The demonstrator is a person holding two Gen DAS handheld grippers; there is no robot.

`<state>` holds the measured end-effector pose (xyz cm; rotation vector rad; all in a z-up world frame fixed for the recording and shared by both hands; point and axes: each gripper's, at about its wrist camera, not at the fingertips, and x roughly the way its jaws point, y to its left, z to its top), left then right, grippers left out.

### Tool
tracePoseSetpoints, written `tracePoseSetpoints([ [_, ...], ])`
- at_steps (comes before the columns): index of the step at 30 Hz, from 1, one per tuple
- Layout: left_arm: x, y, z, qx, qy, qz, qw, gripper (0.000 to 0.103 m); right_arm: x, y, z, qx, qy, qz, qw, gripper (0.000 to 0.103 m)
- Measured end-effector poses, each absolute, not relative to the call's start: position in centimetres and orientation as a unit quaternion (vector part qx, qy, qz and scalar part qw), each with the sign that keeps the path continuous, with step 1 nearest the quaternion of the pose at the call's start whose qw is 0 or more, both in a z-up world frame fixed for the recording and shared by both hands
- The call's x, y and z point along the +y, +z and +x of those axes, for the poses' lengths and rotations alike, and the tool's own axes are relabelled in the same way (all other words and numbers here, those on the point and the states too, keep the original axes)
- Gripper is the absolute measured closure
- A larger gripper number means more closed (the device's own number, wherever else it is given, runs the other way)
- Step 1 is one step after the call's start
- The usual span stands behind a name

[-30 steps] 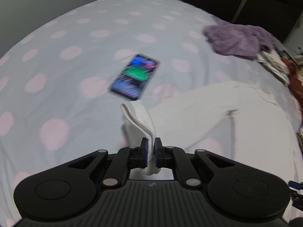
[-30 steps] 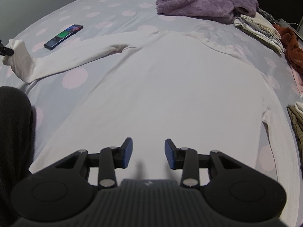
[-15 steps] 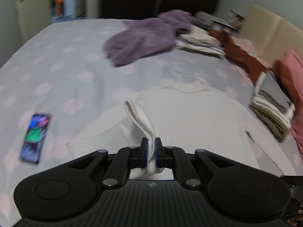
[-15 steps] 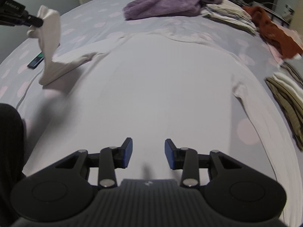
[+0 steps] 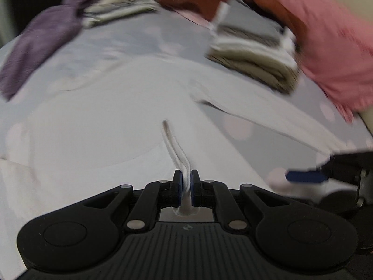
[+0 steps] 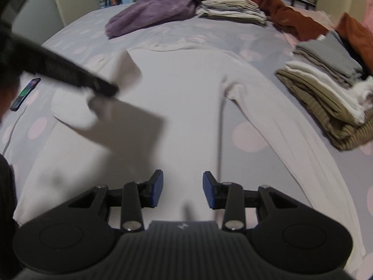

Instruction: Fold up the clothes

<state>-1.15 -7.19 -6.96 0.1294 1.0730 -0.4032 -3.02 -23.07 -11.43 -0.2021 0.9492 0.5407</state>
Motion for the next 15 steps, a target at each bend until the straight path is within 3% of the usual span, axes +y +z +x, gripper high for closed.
tracePoseSetpoints([
  [8,-11.0,-10.6,-2.4,0.522,-0.208,0.089,0.822,0.097,-24.7,-12.4,-2.0,0.467,0.239,-0.070,0.848,0.062],
  [13,-9.0,-13.4,-2.7,0.550,-0.215,0.069,0.804,0.096,-23.1,-13.1,-1.3,0.471,0.245,-0.071,0.845,0.063],
  [15,-7.2,-13.2,-3.4,0.550,-0.204,0.057,0.808,0.085,-22.4,-13.2,-1.2,0.472,0.245,-0.075,0.843,0.063],
])
